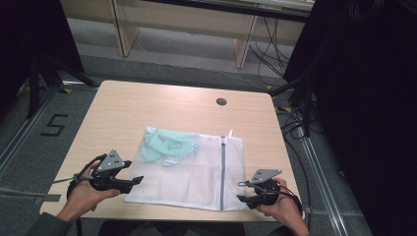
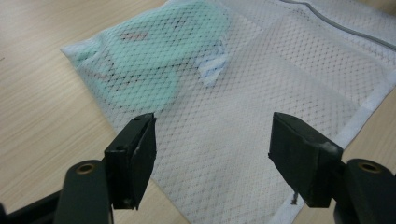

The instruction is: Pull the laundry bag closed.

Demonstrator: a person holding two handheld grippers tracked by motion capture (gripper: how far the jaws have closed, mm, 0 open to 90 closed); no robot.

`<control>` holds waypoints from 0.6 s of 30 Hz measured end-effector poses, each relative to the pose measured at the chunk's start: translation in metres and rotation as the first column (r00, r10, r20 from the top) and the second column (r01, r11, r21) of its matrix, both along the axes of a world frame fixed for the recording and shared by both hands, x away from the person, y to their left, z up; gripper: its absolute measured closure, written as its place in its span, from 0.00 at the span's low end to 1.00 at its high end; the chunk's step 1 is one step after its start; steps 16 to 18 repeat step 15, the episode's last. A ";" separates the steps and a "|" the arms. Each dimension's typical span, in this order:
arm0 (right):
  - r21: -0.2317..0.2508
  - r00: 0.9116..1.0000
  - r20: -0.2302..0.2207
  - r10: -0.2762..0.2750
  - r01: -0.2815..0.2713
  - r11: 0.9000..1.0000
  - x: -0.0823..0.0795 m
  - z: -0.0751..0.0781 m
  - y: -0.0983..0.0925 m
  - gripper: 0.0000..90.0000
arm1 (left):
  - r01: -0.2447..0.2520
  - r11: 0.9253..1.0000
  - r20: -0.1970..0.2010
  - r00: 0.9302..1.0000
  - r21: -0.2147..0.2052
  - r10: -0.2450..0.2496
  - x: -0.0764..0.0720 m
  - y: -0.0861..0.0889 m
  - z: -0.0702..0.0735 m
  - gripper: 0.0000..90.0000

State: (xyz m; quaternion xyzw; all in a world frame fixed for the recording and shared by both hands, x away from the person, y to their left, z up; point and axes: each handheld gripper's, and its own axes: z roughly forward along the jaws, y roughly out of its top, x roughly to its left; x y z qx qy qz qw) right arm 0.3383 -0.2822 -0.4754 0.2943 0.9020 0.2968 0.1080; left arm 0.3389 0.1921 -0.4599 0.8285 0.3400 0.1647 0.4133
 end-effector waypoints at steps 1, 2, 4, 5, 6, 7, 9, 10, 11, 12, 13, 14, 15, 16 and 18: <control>0.000 1.000 0.010 -0.003 0.003 1.000 0.001 0.000 -0.001 0.44 | 0.002 1.000 -0.007 1.000 0.004 -0.002 0.000 0.001 0.001 0.34; -0.002 1.000 0.022 -0.001 0.001 1.000 0.001 0.000 -0.001 0.43 | -0.006 1.000 0.000 1.000 0.003 0.006 0.000 0.000 0.000 0.33; 0.011 1.000 0.021 -0.010 0.010 1.000 0.000 -0.001 -0.001 0.43 | 0.001 1.000 0.004 1.000 0.013 -0.001 0.001 0.001 0.000 0.33; 0.005 1.000 0.009 -0.016 0.016 1.000 -0.001 0.000 -0.002 0.43 | 0.006 1.000 0.005 1.000 0.015 -0.006 0.001 0.001 0.001 0.32; 0.000 1.000 0.022 -0.009 0.009 1.000 0.000 0.000 -0.002 0.42 | 0.004 1.000 0.006 1.000 0.006 -0.004 0.001 0.000 0.000 0.32; 0.000 1.000 0.021 -0.009 0.009 1.000 0.000 0.000 -0.002 0.42 | -0.009 1.000 -0.004 1.000 -0.010 0.009 0.000 -0.001 -0.001 0.32; 0.000 1.000 0.027 -0.010 0.010 1.000 0.000 0.000 -0.003 0.42 | -0.006 1.000 -0.006 1.000 -0.004 0.006 0.000 -0.001 -0.001 0.32; -0.002 1.000 0.023 -0.009 0.009 1.000 0.000 0.000 -0.003 0.42 | -0.001 1.000 -0.010 1.000 0.002 0.001 0.001 -0.001 -0.001 0.32; -0.003 1.000 0.024 -0.009 0.009 1.000 0.000 0.000 -0.003 0.42 | -0.007 1.000 -0.009 1.000 0.000 0.007 0.001 -0.002 -0.001 0.32; -0.004 1.000 0.025 -0.008 0.008 1.000 0.000 0.000 -0.003 0.42 | 0.000 1.000 -0.009 1.000 0.003 0.000 0.001 -0.001 -0.001 0.32; -0.005 1.000 0.026 -0.008 0.008 1.000 0.000 0.000 -0.003 0.42 | 0.003 1.000 -0.005 1.000 0.008 -0.003 0.001 -0.001 -0.001 0.32; -0.006 1.000 0.027 -0.007 0.007 1.000 0.000 0.000 -0.003 0.42 | 0.003 1.000 -0.004 1.000 0.013 -0.003 0.001 -0.002 -0.001 0.32; -0.006 1.000 0.027 -0.008 0.008 1.000 0.000 0.000 -0.003 0.42 | 0.008 1.000 -0.003 1.000 0.012 -0.008 0.001 -0.002 -0.001 0.32; -0.006 1.000 0.027 -0.008 0.008 1.000 0.000 0.000 -0.003 0.42 | 0.008 1.000 -0.003 1.000 0.012 -0.008 0.001 -0.002 -0.001 0.32; -0.006 1.000 0.027 -0.008 0.008 1.000 0.000 0.000 -0.003 0.42 | 0.008 1.000 -0.003 1.000 0.012 -0.008 0.001 -0.002 -0.001 0.32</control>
